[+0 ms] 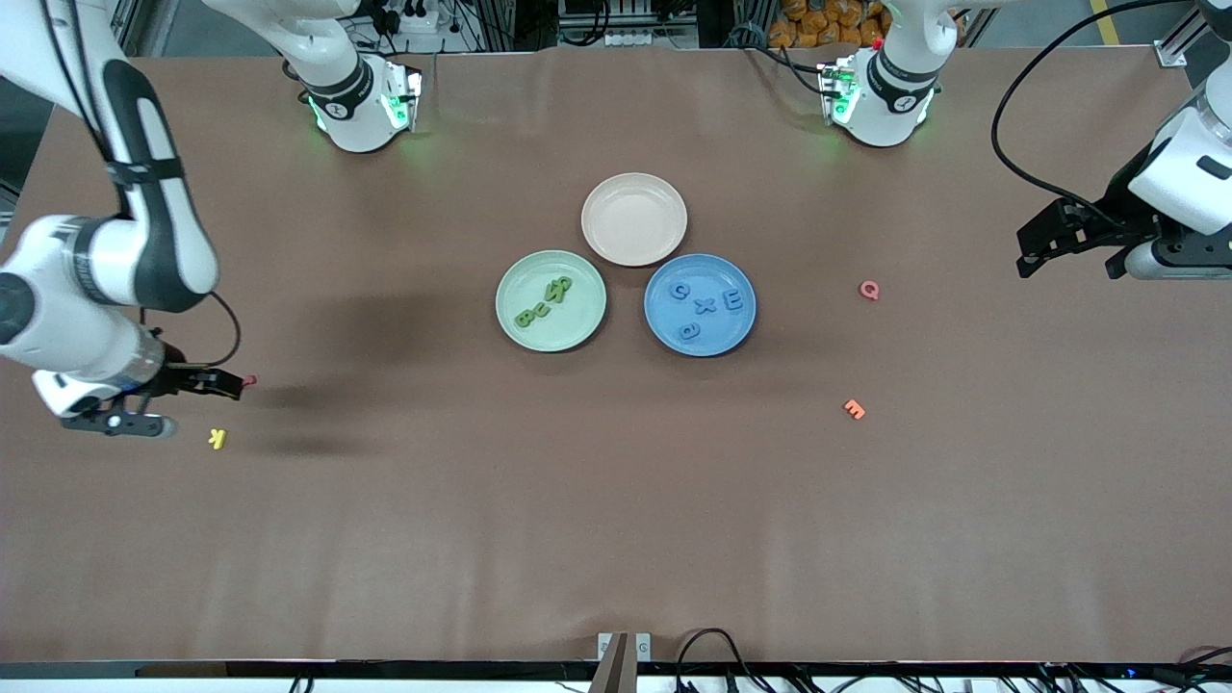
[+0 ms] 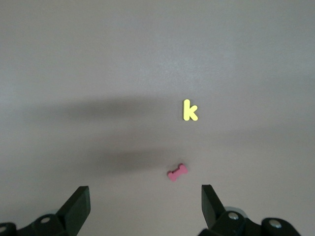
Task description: Sort letters by color into matching plates
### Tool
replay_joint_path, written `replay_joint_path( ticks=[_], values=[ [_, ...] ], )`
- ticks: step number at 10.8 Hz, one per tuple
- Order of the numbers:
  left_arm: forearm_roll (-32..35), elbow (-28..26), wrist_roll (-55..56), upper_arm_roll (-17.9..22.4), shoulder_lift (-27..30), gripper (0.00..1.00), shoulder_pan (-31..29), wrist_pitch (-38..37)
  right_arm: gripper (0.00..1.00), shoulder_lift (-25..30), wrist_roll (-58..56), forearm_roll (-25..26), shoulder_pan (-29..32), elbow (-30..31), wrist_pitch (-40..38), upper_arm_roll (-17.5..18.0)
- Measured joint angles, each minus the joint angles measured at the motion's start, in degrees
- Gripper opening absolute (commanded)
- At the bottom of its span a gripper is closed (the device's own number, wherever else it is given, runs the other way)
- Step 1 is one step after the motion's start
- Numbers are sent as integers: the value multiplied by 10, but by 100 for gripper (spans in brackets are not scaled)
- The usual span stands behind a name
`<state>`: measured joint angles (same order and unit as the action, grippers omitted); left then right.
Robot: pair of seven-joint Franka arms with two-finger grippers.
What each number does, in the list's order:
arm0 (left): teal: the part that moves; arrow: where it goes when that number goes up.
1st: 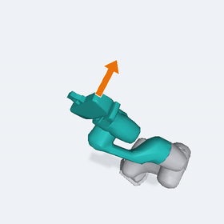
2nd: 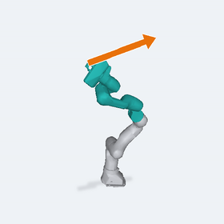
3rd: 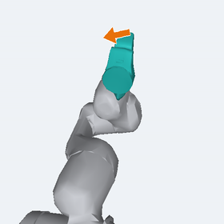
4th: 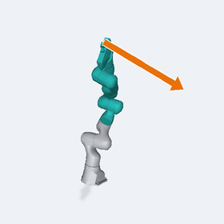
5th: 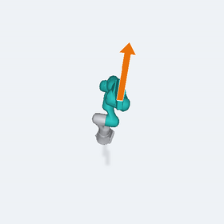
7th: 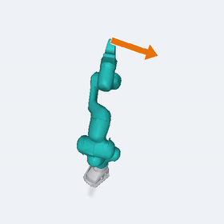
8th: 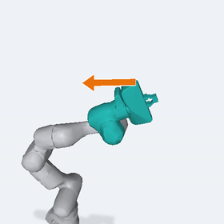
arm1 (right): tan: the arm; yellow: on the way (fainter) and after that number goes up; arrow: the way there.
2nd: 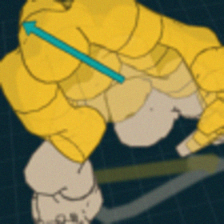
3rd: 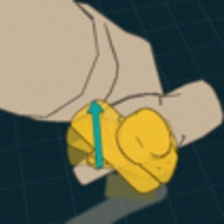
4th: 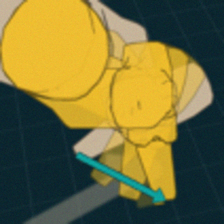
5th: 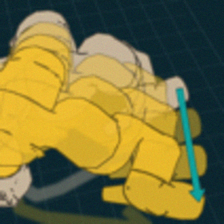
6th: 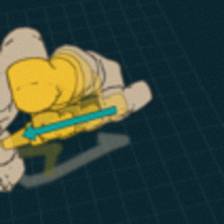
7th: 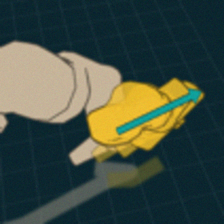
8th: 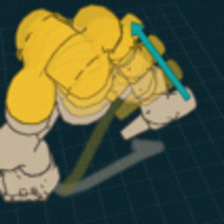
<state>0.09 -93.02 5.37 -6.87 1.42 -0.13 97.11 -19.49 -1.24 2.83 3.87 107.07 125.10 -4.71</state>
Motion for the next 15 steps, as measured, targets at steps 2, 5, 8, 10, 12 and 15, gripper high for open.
replay_joint_path(
  ticks=[2,5,8,10,12,15],
  values=[
    [0,0,0,0,0,100,0,0,100,24,-41,-36,1,-50,-85,-21],
    [0,0,0,0,0,100,0,0,100,79,-49,-41,-2,-61,-148,-33],
    [0,0,0,0,0,100,0,0,100,135,-46,-41,-35,-65,-216,-53],
    [0,0,0,0,0,100,0,0,100,181,-15,-41,-70,-72,-254,-73],
    [0,0,0,0,0,100,0,0,100,209,9,-41,-78,-102,-300,-74],
    [0,0,0,0,0,100,0,0,100,212,20,-42,-79,-166,-334,-74]
  ],
)
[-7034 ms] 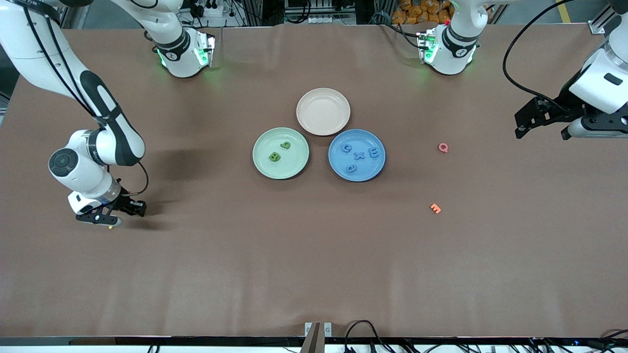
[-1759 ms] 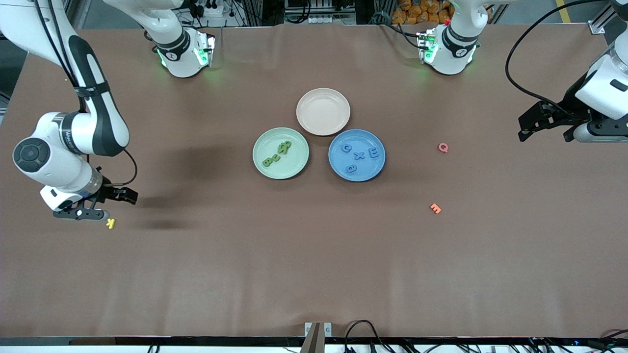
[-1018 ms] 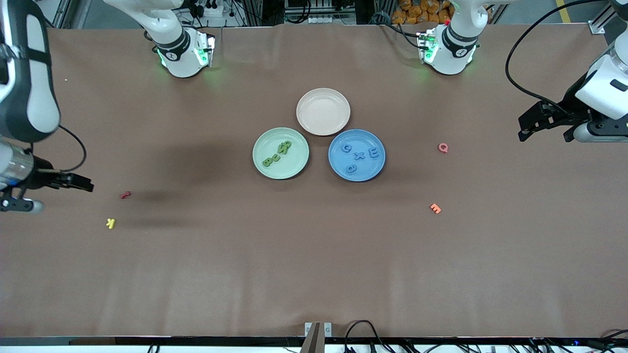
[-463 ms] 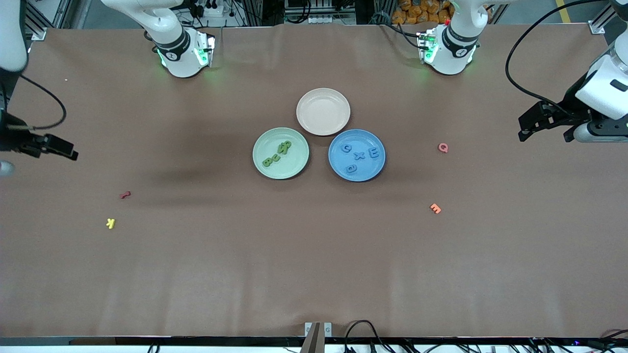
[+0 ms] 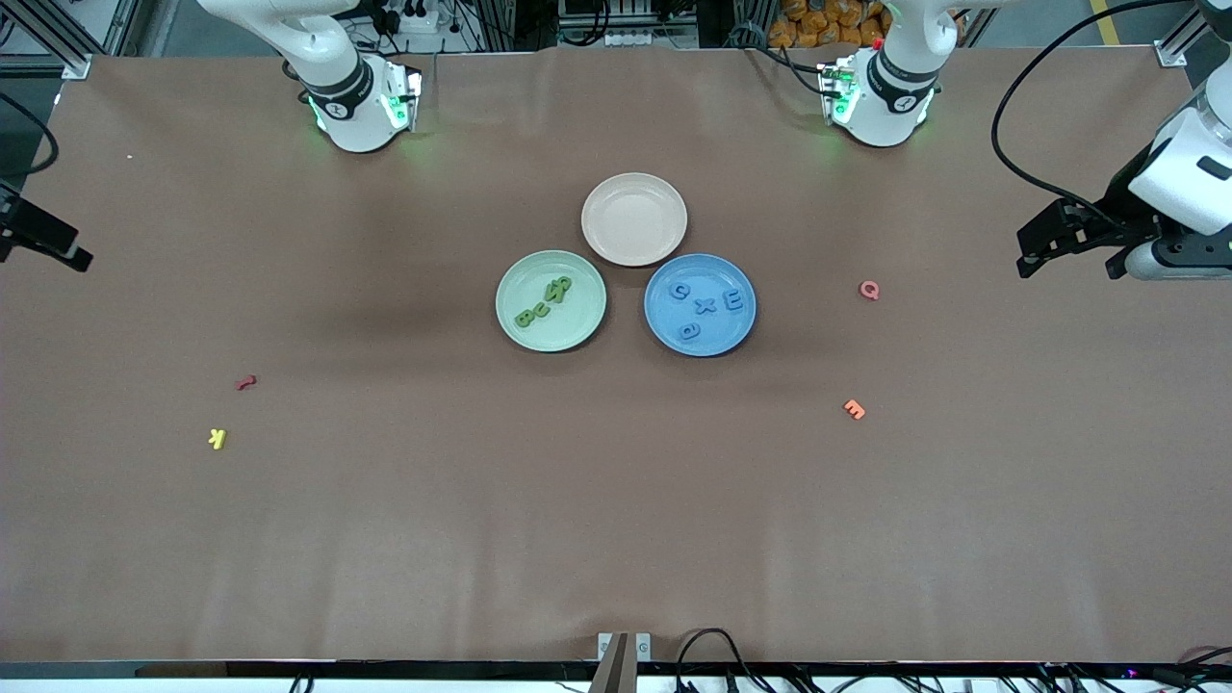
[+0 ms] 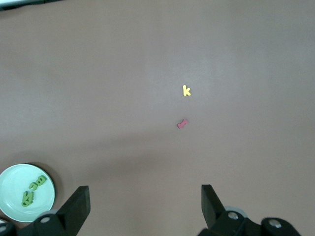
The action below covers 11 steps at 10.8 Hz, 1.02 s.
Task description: Sort letters by color into matching plates
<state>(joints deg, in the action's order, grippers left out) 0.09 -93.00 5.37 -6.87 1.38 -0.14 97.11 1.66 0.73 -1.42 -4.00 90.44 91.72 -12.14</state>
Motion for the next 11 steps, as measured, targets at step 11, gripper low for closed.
replay_joint_path(
  ticks=[11],
  values=[
    [0,0,0,0,0,100,0,0,100,0,28,2,-11,-17,11,67]
  ],
)
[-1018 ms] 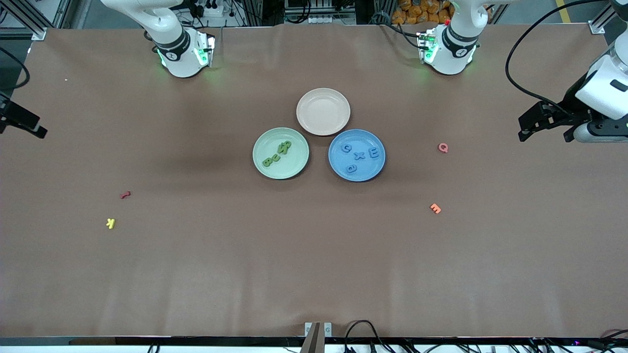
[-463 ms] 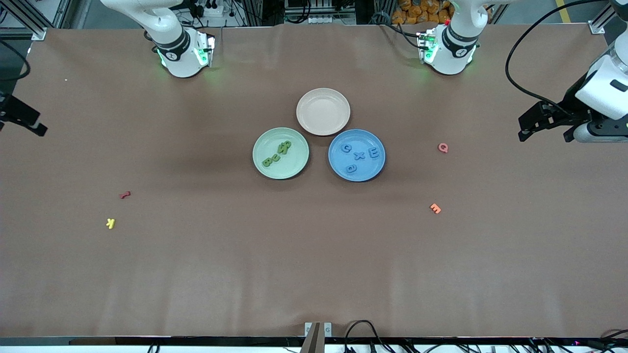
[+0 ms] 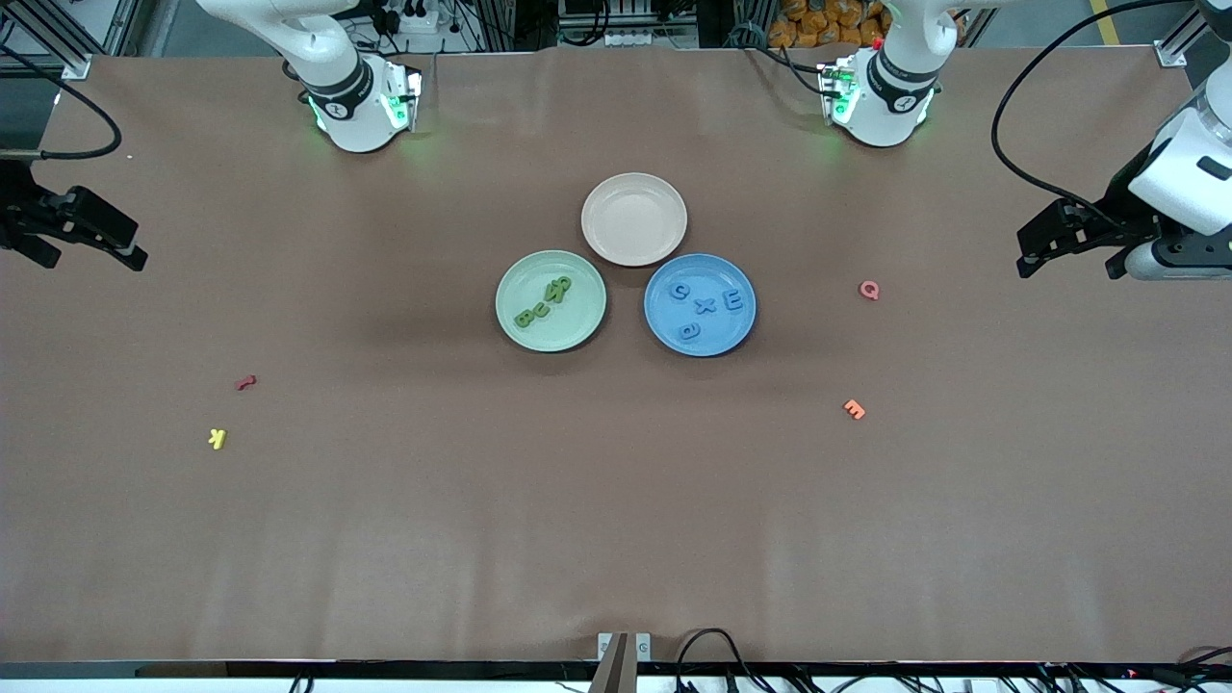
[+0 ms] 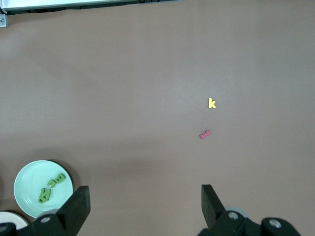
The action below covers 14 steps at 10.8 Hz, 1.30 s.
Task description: Sort letters by color into matching plates
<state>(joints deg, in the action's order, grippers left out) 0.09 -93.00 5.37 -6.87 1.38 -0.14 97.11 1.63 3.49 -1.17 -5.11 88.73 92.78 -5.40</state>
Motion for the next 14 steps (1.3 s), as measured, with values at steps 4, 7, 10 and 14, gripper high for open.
replay_joint_path(
  ticks=[4,7,10,14],
  values=[
    [0,0,0,0,0,100,0,0,100,0,0,0,0,0,11,0],
    [0,0,0,0,0,100,0,0,100,-2,0,1,1,0,13,-1],
    [0,0,0,0,0,100,0,0,100,-8,0,1,4,-1,21,-2],
    [0,0,0,0,0,100,1,0,100,-17,-7,6,20,-2,22,-2]
  ],
)
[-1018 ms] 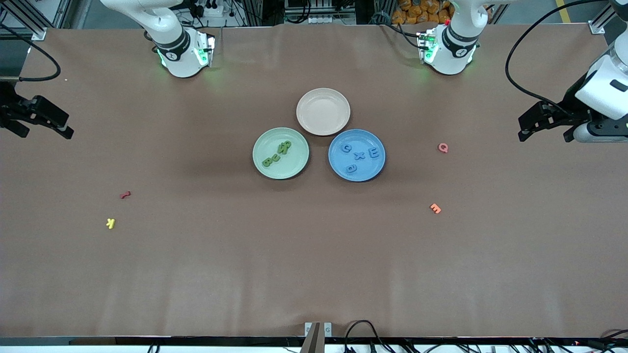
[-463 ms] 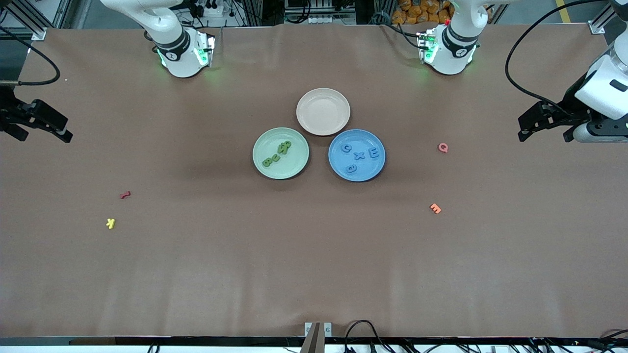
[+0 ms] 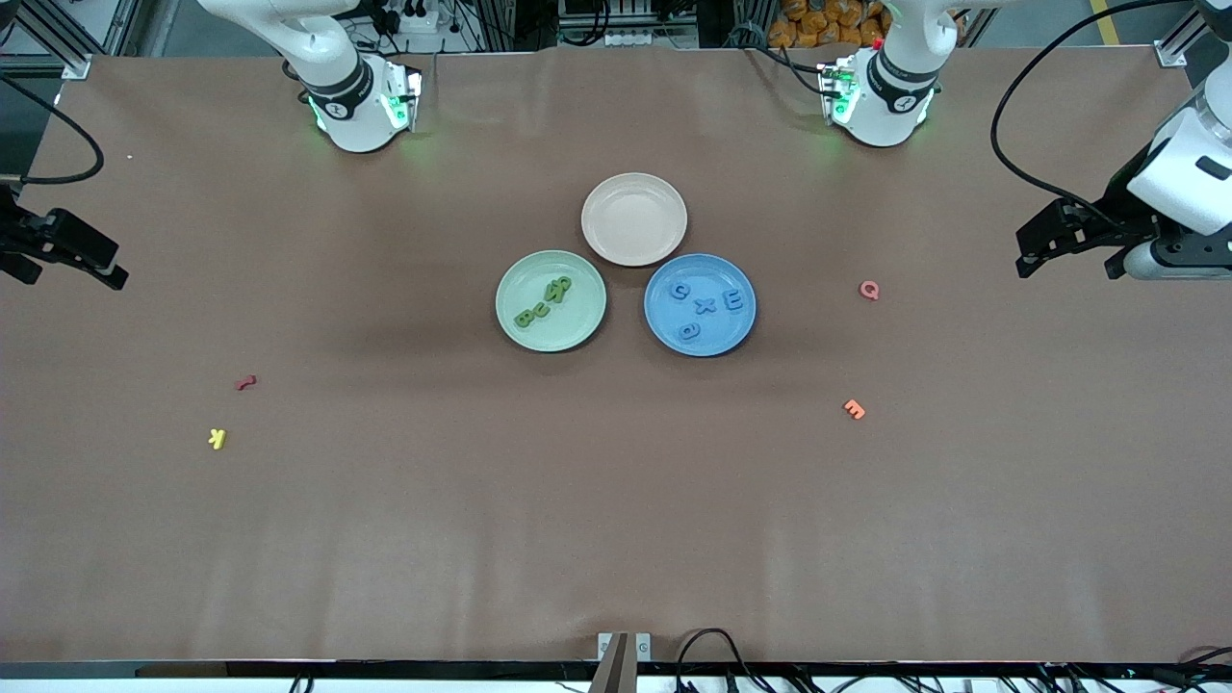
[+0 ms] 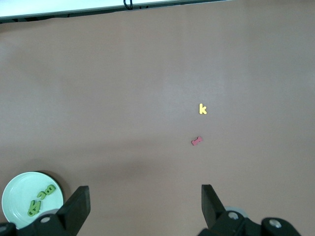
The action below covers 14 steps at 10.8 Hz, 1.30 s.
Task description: Sort letters by color into matching plates
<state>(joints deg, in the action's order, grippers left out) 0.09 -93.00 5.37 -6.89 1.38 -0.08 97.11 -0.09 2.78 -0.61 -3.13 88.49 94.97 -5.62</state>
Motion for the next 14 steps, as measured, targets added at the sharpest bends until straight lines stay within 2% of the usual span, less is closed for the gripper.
replay_joint_path(
  ticks=[14],
  values=[
    [0,0,0,0,0,100,0,0,100,-6,-1,3,-1,-2,2,8]
  ],
)
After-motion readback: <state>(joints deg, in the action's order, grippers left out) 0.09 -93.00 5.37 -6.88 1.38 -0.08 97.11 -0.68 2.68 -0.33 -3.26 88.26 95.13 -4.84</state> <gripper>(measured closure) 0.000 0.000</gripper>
